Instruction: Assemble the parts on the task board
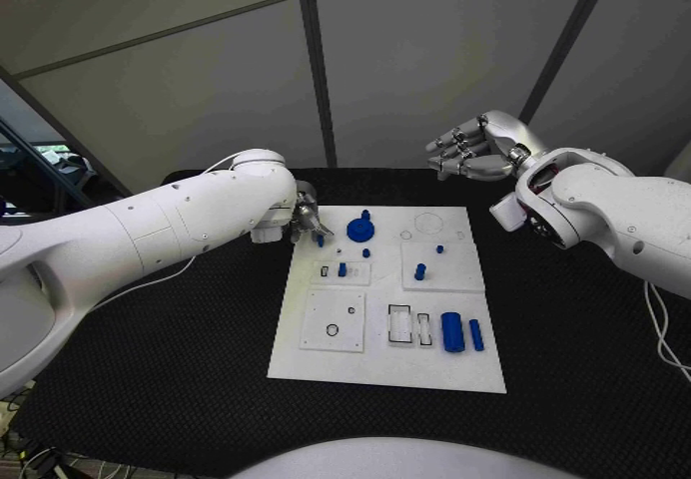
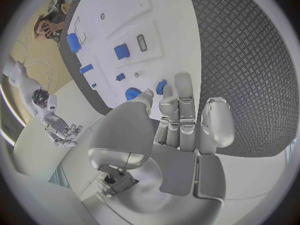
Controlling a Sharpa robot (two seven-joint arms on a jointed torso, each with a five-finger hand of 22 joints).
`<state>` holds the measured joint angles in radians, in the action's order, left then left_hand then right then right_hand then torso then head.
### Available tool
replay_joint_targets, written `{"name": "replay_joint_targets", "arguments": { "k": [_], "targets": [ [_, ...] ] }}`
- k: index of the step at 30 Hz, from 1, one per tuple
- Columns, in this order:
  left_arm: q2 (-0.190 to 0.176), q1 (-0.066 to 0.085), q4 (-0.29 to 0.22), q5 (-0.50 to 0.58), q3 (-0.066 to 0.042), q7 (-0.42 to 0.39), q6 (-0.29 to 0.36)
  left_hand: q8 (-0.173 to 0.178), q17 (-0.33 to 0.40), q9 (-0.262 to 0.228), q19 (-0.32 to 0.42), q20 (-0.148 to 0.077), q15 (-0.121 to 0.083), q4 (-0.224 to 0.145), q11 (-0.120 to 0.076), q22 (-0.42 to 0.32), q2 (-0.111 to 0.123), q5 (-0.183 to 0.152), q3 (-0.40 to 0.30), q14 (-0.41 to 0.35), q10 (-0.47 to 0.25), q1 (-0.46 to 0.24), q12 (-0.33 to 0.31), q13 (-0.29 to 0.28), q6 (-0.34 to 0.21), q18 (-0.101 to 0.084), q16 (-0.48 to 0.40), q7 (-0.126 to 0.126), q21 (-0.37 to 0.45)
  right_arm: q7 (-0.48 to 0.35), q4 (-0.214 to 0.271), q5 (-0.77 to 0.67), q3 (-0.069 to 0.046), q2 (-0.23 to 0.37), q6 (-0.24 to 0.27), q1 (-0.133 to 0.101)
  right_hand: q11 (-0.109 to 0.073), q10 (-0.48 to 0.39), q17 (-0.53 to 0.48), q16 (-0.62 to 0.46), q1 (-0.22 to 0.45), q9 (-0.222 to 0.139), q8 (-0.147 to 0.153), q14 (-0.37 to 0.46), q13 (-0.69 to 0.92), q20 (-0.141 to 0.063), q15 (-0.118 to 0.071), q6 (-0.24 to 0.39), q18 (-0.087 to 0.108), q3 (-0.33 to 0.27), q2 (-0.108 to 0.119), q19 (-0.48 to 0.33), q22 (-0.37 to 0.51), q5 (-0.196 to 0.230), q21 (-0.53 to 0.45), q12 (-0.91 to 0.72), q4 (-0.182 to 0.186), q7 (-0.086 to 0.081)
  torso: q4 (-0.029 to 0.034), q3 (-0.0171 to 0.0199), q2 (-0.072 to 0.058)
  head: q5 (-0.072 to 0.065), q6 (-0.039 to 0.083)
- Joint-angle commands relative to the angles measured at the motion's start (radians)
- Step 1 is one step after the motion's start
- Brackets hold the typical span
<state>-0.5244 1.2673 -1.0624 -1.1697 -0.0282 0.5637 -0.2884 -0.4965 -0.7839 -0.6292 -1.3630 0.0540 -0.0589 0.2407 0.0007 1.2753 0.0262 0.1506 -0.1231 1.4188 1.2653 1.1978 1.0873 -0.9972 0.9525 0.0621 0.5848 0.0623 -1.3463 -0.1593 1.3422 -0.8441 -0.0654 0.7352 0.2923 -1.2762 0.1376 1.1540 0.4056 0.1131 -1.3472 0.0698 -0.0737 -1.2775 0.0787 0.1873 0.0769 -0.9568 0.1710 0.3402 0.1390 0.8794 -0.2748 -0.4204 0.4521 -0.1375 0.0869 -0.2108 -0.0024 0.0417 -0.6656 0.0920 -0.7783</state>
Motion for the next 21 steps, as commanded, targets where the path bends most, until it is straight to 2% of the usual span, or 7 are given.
{"name": "replay_joint_targets", "arguments": {
  "k": [1,7,11,13,15,16,21],
  "targets": [
    [0.001,0.001,0.002,-0.007,0.0,-0.011,-0.019,0.001,-0.001,0.001,-0.005,0.002,0.001,-0.008,-0.007,0.002,0.0,0.003,-0.001,-0.002,-0.003,0.011,0.002,0.001,0.006,0.014,0.001,-0.001,0.006,-0.006,0.0,0.003,-0.001,0.0,-0.005,-0.002,-0.003,-0.005,-0.001,-0.006,-0.01,0.001,-0.003,0.001,-0.001,0.005,-0.003,-0.003,0.012,0.003,-0.003,0.003,0.001,-0.005,-0.006,-0.002,-0.001,0.002,0.0011,-0.0002,0.001,-0.001,-0.001],
    [0.002,0.001,0.003,-0.007,0.0,-0.01,-0.019,0.001,0.0,0.002,-0.004,0.001,0.001,-0.01,-0.007,0.001,-0.004,0.003,-0.004,-0.002,-0.002,0.016,0.003,0.001,0.007,0.014,0.001,-0.002,0.007,-0.007,0.0,0.003,-0.001,-0.001,-0.004,-0.002,-0.003,-0.005,-0.001,-0.006,-0.01,0.001,-0.003,0.001,-0.001,0.005,-0.003,-0.003,0.012,0.003,-0.003,0.003,0.001,-0.005,-0.006,-0.002,-0.001,0.002,0.0008,-0.0001,0.0,0.0,-0.002],
    [0.003,0.0,0.004,-0.007,0.0,-0.012,-0.012,0.003,0.0,0.006,-0.004,0.0,-0.001,-0.027,-0.01,0.002,-0.031,0.005,-0.034,-0.001,-0.004,0.055,0.0,0.004,0.004,0.014,0.001,-0.005,0.008,-0.006,0.001,0.003,-0.001,0.0,-0.004,-0.002,-0.003,-0.005,-0.001,-0.006,-0.01,0.001,-0.003,0.001,-0.001,0.005,-0.003,-0.003,0.012,0.003,-0.003,0.003,0.001,-0.005,-0.006,-0.002,-0.001,0.002,0.0006,-0.0004,0.0,0.0,-0.002],
    [0.004,0.0,0.006,-0.007,0.0,-0.013,-0.01,0.007,-0.002,0.009,-0.005,-0.003,-0.005,-0.063,-0.014,0.004,-0.052,0.008,-0.079,-0.001,-0.006,0.111,-0.004,0.007,-0.003,0.015,0.002,-0.009,0.009,-0.006,0.001,0.003,-0.001,-0.001,-0.005,-0.002,-0.003,-0.005,-0.001,-0.006,-0.01,0.001,-0.003,0.001,-0.001,0.005,-0.003,-0.003,0.012,0.003,-0.003,0.003,0.001,-0.005,-0.006,-0.002,-0.001,0.002,0.0001,-0.0004,0.001,0.0,-0.005],
    [0.003,0.0,0.007,-0.006,0.0,-0.014,-0.009,0.01,-0.002,0.012,-0.005,-0.005,-0.005,-0.088,-0.015,0.005,-0.056,0.009,-0.118,-0.001,-0.008,0.143,-0.008,0.01,-0.008,0.014,0.003,-0.008,0.008,-0.006,0.001,0.003,-0.001,-0.001,-0.005,-0.002,-0.003,-0.005,-0.001,-0.006,-0.01,0.001,-0.003,0.001,-0.001,0.005,-0.003,-0.003,0.012,0.003,-0.003,0.003,0.001,-0.005,-0.006,-0.002,-0.001,0.002,-0.0002,-0.0002,0.001,0.0,-0.005],
    [0.003,0.0,0.008,-0.003,0.0,-0.015,-0.008,0.011,-0.002,0.014,-0.005,-0.006,-0.003,-0.1,-0.012,0.006,-0.053,0.006,-0.155,-0.001,-0.009,0.151,-0.014,0.015,-0.011,0.014,0.003,0.001,0.009,-0.006,0.001,0.003,-0.001,-0.001,-0.005,-0.002,-0.003,-0.005,-0.001,-0.006,-0.01,0.001,-0.003,0.001,-0.001,0.005,-0.003,-0.003,0.012,0.003,-0.003,0.003,0.001,-0.005,-0.006,-0.002,-0.001,0.002,-0.0002,-0.0001,0.0,0.0,-0.005],
    [0.001,0.0,0.007,0.024,0.0,-0.02,-0.001,0.005,-0.004,0.012,-0.006,-0.001,0.0,-0.129,-0.008,0.01,-0.036,0.008,-0.269,0.0,-0.004,0.137,-0.022,0.024,-0.014,0.013,0.004,0.002,0.01,-0.006,0.0,0.003,-0.001,-0.001,-0.005,-0.002,-0.003,-0.005,-0.001,-0.006,-0.01,0.001,-0.003,0.001,-0.001,0.005,-0.003,-0.003,0.012,0.003,-0.003,0.003,0.001,-0.005,-0.006,-0.002,-0.001,0.002,0.0014,-0.0006,0.001,0.0,-0.007]
  ]
}}
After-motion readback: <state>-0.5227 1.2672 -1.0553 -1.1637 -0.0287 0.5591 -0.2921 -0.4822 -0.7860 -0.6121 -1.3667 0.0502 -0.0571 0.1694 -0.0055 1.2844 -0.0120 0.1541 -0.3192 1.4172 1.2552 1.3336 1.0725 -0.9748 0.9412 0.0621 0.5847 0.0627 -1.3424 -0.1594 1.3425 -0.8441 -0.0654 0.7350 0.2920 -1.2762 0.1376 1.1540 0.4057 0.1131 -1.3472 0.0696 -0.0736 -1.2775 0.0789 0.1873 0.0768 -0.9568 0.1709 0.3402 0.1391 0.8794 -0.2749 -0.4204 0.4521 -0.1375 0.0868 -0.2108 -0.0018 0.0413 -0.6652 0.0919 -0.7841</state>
